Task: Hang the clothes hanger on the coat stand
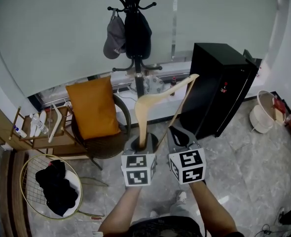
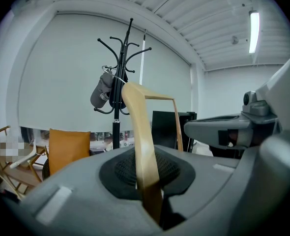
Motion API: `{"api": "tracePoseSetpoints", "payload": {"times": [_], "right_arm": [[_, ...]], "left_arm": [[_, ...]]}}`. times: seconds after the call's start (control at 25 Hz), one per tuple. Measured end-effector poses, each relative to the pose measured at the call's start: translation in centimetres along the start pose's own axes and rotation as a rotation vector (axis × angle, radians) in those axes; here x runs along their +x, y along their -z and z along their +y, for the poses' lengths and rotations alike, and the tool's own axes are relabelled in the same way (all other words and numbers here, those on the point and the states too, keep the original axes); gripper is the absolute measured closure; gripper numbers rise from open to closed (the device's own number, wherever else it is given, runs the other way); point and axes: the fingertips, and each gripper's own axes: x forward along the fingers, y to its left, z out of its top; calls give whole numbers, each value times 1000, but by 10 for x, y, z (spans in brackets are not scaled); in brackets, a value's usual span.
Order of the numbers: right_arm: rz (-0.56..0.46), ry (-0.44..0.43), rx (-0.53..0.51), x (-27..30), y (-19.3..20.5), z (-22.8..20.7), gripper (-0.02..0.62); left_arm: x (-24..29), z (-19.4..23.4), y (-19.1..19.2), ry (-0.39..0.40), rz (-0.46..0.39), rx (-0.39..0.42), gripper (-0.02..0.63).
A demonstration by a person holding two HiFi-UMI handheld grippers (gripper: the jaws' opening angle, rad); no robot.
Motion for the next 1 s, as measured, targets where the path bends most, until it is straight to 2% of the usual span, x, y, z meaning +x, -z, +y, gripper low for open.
{"api": "tracePoseSetpoints", "payload": {"times": [0.24, 0.6, 1.0], "right_arm": [[-8, -31, 2, 21, 3, -21, 592], [-30, -81, 1, 58, -4, -78, 592], [-25, -125, 31, 88, 3, -125, 592]], "left_arm": [[29, -3, -1, -27, 10, 14, 565], [90, -22, -16, -71, 13, 17, 565], [139, -37, -16, -109, 55, 30, 565]]}}
